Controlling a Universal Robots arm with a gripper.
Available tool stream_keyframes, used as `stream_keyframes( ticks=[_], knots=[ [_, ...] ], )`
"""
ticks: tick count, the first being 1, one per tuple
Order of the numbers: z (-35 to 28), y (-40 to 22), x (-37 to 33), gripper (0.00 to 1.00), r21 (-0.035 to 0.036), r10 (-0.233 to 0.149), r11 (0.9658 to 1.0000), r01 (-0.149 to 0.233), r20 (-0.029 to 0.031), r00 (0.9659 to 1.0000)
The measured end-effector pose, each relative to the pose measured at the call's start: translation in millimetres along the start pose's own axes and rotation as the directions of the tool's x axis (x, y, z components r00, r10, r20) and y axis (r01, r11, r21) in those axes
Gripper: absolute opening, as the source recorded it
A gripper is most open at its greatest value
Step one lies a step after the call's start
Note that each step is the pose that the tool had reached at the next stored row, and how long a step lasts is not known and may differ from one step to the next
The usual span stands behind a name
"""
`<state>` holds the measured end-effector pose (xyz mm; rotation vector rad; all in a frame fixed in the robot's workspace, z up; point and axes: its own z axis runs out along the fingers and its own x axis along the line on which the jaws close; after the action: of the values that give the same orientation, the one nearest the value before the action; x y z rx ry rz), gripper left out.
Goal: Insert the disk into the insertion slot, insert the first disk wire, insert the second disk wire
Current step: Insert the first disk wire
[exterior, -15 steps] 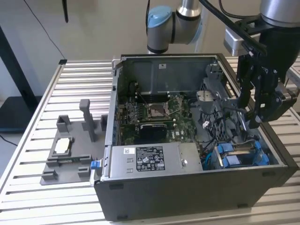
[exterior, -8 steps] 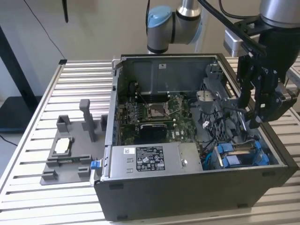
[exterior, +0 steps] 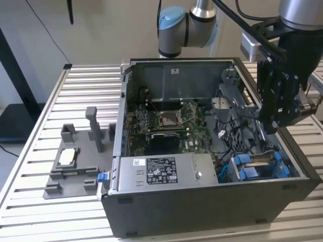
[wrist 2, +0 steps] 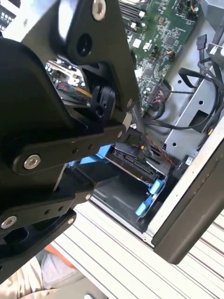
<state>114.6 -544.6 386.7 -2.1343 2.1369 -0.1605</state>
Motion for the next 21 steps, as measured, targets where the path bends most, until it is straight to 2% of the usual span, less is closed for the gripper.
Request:
stream_keyframes(
  ticks=[3, 4, 5, 8, 10, 12, 14, 17, 21],
  knots=[
    [0.3, 0.0, -0.5, 0.25, 0.0022, 0.000, 1.0000, 0.000, 0.0001, 1.0000],
    [0.3, 0.0, -0.6, 0.25, 0.0026, 0.000, 1.0000, 0.000, 0.0001, 1.0000],
    [0.4, 0.0, -0.7, 0.20, 0.0030, 0.000, 1.0000, 0.000, 0.0002, 1.0000],
    [0.5, -0.4, -0.8, 0.19, 0.0022, 0.000, 1.0000, 0.000, 0.0000, 1.0000],
    [0.8, -2.2, -0.8, 0.19, -0.0098, 0.000, 1.0000, 0.000, -0.0009, 1.0000],
    [1.5, -5.4, -0.8, 0.19, -0.0251, 0.000, 0.9997, 0.000, -0.0068, 1.0000],
    [2.8, -10.2, -0.7, 0.19, -0.0372, -0.001, 0.9993, 0.001, -0.0102, 0.9999],
    [5.8, -15.8, -0.8, 0.19, -0.0455, -0.001, 0.9990, 0.000, -0.0119, 0.9999],
    [9.5, -18.0, -0.7, 0.19, -0.0538, 0.006, 0.9985, -0.006, -0.0145, 0.9999]
  ],
)
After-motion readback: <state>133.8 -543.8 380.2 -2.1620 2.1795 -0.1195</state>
